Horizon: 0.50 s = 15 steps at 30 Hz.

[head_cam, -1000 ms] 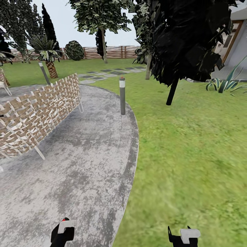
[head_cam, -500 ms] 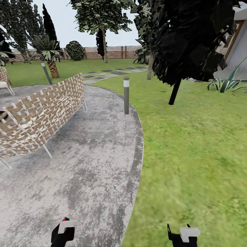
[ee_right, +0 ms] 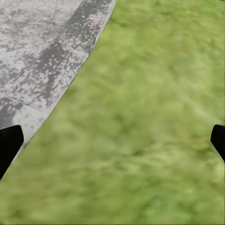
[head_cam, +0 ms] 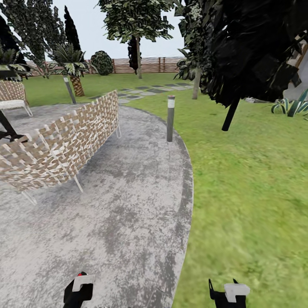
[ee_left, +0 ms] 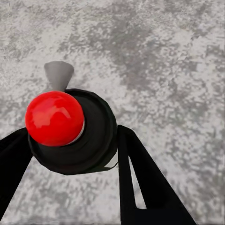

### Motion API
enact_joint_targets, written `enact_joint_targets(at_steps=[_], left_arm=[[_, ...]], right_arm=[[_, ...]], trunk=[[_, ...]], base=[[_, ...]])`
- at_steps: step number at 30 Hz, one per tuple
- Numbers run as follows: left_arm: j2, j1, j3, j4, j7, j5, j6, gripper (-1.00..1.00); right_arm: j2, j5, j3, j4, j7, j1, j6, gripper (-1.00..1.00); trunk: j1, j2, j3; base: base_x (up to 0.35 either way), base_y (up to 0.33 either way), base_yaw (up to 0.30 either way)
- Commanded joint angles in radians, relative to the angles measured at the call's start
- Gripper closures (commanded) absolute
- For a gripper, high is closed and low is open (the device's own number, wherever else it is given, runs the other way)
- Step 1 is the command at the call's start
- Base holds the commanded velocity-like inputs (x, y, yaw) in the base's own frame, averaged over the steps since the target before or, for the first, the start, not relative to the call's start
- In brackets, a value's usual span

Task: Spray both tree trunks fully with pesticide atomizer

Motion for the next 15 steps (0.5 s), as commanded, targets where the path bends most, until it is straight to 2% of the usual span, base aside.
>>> enact_joint_targets(at_steps=[1,15], left_arm=[[0.0,0.0,0.0,0.0,0.0,0.0,0.0,1.0],[0.0,0.002,0.0,0.0,0.0,0.0,-0.003,1.0]], right_arm=[[0.0,0.0,0.0,0.0,0.0,0.0,0.0,-1.0],[0.0,0.002,0.0,0.003,0.0,0.0,0.0,-1.0]], trunk=[[0.0,0.0,0.0],[0.0,0.0,0.0]], base=[[-0.008,0.302,0.268],[-0.001,0.301,0.278]])
